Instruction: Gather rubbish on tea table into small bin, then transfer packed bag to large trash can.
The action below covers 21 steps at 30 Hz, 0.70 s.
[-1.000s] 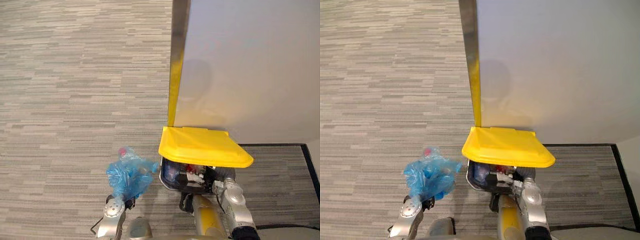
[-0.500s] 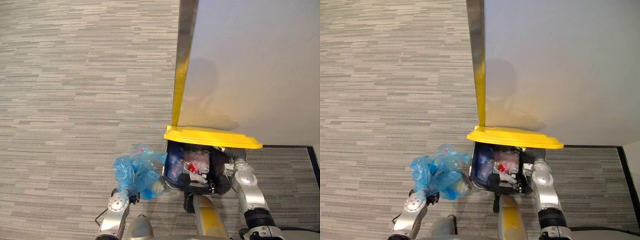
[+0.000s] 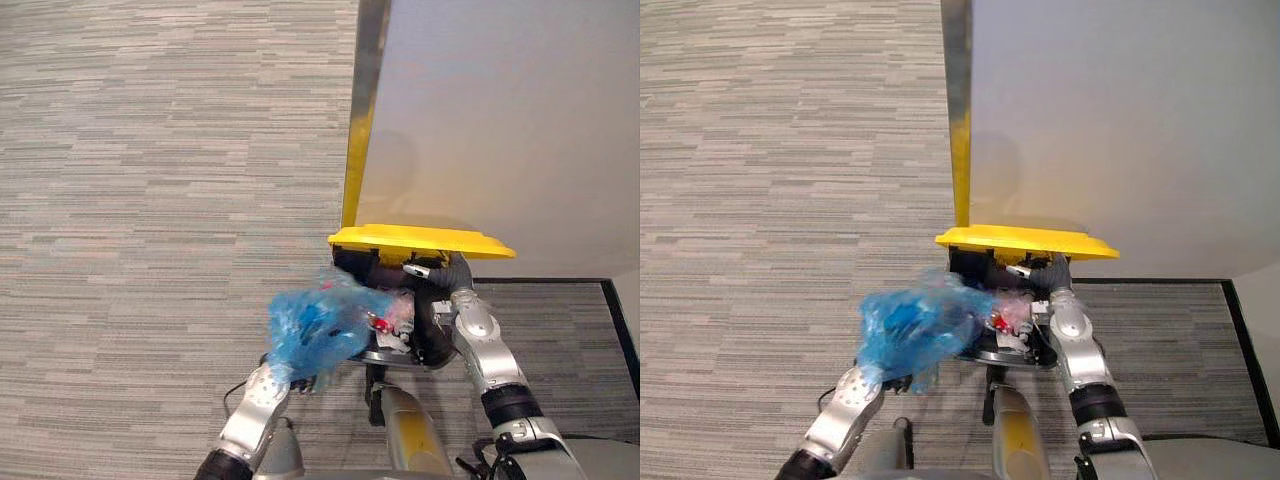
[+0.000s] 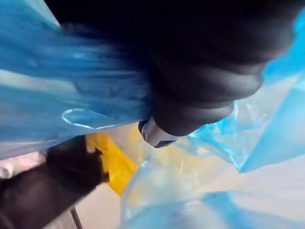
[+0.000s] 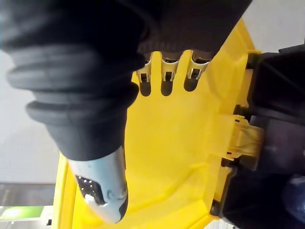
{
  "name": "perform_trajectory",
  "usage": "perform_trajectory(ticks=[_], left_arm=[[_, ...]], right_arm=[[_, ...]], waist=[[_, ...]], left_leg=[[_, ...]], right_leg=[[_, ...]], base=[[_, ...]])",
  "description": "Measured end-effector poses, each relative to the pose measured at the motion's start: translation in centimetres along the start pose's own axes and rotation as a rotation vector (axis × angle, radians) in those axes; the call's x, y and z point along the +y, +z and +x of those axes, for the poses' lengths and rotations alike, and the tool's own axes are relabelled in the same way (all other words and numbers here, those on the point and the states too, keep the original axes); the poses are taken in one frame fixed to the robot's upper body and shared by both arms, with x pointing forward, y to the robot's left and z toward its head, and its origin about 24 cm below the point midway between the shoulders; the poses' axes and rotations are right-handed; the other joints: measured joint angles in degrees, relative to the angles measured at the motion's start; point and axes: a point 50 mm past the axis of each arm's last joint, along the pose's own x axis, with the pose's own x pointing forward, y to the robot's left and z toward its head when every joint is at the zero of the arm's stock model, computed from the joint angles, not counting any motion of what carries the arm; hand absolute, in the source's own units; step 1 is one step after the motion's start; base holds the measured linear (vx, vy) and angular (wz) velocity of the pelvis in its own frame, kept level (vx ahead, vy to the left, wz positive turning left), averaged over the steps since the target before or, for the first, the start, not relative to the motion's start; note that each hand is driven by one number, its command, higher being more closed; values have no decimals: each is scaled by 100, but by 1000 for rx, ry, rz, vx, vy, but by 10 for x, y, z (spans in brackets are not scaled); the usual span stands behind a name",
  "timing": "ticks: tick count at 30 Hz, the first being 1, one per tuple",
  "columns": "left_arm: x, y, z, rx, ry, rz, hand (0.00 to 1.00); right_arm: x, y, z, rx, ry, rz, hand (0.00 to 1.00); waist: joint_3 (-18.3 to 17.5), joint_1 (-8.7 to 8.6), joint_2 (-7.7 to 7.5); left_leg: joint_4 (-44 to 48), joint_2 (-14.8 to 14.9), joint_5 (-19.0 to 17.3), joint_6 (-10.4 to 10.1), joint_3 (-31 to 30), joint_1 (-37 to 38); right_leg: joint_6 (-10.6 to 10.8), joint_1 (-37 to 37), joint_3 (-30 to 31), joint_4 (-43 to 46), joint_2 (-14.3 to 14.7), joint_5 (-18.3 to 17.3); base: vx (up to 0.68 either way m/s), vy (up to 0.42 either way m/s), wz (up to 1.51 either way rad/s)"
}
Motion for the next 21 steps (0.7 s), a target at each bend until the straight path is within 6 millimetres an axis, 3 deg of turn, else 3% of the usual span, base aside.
perform_trajectory(ticks=[6, 10, 15, 18, 21], left_arm=[[-20, 28, 25, -104, -117, 59, 100], [-27, 41, 52, -129, -169, 141, 100], [-18, 48, 78, -109, -163, 274, 100], [-11, 56, 91, -102, -137, 332, 100], [-1, 64, 99, -109, -106, 374, 100]], right_arm=[[2, 7, 7, -18, 19, -28, 0], [4, 26, 20, -67, 38, -58, 0], [8, 73, 39, -203, 54, -85, 0], [4, 90, 47, -245, 51, -121, 0], [3, 95, 51, -249, 45, -131, 0]], waist=[[7, -119, -5], [197, -185, -17], [740, -326, -17], [989, -381, 3], [1025, -437, 4]], left_leg=[[-18, -48, 9, 15, 50, -7], [51, -55, 4, 22, 66, -78], [222, -98, -19, 50, 206, -306], [370, -125, -59, 95, 295, -522], [446, -143, -62, 98, 304, -794]], right_leg=[[-15, -1, 39, -45, -45, 35], [-50, -13, 56, -111, -46, 107], [97, -156, 208, -316, -29, 272], [63, -330, 306, -363, -31, 400], [46, -559, 321, -365, -51, 445]], base=[[13, 19, -1], [-18, -8, -1], [-57, -21, -13], [-4, 2, -14], [5, 0, -2]])
